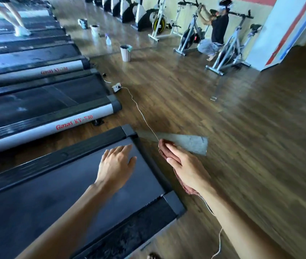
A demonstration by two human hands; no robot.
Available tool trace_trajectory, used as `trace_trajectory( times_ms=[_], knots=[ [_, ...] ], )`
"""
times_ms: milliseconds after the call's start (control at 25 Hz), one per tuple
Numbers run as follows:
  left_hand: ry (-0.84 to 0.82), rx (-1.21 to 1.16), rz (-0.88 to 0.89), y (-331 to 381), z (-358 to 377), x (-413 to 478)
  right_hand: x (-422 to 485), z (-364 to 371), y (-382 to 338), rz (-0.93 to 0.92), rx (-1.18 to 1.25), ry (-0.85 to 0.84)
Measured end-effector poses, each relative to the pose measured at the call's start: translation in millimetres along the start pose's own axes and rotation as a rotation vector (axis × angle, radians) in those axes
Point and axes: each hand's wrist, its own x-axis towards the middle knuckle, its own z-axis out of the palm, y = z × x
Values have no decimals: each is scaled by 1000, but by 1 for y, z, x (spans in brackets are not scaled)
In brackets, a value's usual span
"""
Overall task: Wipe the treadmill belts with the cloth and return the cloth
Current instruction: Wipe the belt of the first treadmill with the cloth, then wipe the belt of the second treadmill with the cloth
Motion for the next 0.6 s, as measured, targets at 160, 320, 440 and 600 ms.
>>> trace_trajectory(
  times_ms=[160, 320, 440, 600],
  knots=[
    [4, -23, 30, 42, -8, -38, -54, -30, 14, 66, 16, 62],
    [-13, -67, 66, 81, -2, -52, -71, -52, 34, 85, 129, 112],
    [-14, -63, 79, 107, 7, -39, -60, -73, 60, 56, 154, 143],
    [7, -47, 106, 156, 28, 9, -25, -110, 105, 52, 105, 146]
  ],
)
